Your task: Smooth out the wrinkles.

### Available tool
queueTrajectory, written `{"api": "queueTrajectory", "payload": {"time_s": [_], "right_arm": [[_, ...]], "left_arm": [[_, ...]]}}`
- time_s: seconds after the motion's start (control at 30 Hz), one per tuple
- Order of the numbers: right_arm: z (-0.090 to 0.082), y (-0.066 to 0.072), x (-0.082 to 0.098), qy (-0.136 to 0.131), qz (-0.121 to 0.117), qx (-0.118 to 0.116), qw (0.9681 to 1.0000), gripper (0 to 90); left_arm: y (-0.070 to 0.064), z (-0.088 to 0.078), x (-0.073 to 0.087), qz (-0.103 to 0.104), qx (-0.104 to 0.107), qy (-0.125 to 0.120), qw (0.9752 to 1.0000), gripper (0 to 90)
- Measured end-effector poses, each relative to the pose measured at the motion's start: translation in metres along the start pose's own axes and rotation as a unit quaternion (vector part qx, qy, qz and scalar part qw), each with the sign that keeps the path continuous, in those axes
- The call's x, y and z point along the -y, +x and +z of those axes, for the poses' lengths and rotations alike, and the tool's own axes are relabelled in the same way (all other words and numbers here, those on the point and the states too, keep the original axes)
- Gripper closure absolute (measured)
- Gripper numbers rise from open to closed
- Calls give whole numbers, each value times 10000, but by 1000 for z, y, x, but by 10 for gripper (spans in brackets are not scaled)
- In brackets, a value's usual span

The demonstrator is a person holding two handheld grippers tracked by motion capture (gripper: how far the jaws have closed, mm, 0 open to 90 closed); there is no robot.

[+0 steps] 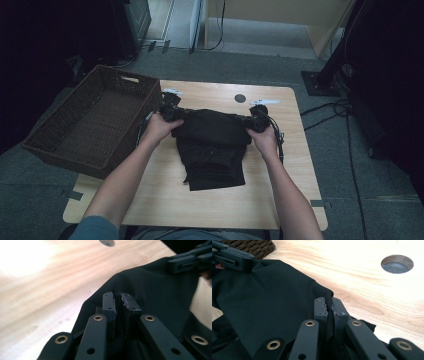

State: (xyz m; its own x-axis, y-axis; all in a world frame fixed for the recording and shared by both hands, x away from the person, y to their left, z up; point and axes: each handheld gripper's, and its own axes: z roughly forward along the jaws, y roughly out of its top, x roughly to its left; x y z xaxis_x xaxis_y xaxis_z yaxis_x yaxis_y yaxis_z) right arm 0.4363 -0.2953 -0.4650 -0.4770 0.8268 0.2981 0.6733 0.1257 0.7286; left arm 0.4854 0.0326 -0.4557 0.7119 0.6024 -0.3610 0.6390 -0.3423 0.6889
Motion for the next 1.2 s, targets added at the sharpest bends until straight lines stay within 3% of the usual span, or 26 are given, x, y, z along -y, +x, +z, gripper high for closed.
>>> {"api": "queueTrajectory", "payload": {"time_s": [0.07,0.1,0.13,0.17,0.23,0.4,0.5,0.53,0.67,0.7,0.73,0.77,0.87,1.03,1.1,1.2], "right_arm": [[1,1,1,105,4,-45,9999,846],[-3,6,7,124,-171,-86,9997,845],[-3,6,7,124,-171,-86,9997,845],[-11,10,11,42,-180,-181,9997,846],[-22,15,13,-86,-207,-271,9994,846],[-49,38,21,-144,-469,-404,9980,846],[-60,48,27,-174,-507,-527,9972,845],[-63,55,36,-81,-539,-597,9967,845],[-61,63,62,85,-499,-696,9963,846],[-61,63,62,85,-499,-696,9963,846],[-53,62,80,276,-400,-685,9965,845],[-50,62,86,395,-347,-656,9965,846],[-43,61,99,459,-225,-630,9967,845],[-32,61,106,556,-285,-410,9972,846],[-28,60,107,518,-256,-390,9976,848],[-24,58,107,487,-268,-375,9978,850]], "left_arm": [[-1,-1,4,51,13,53,10000,821],[-6,-5,11,161,1,95,9998,823],[-6,-5,11,161,1,95,9998,824],[-12,-14,16,260,21,23,9997,824],[-20,-24,18,262,102,-104,9995,825],[-47,-46,30,400,290,-151,9987,831],[-55,-51,40,400,308,-58,9987,830],[-60,-55,54,313,389,-23,9988,828],[-62,-55,80,204,483,157,9985,824],[-62,-55,80,204,483,157,9985,824],[-62,-50,90,143,482,295,9983,823],[-62,-48,95,95,493,307,9983,824],[-64,-42,104,92,478,348,9982,824],[-64,-31,109,129,297,343,9989,826],[-64,-25,111,205,177,369,9990,828],[-61,-15,112,149,114,304,9994,833]]}}
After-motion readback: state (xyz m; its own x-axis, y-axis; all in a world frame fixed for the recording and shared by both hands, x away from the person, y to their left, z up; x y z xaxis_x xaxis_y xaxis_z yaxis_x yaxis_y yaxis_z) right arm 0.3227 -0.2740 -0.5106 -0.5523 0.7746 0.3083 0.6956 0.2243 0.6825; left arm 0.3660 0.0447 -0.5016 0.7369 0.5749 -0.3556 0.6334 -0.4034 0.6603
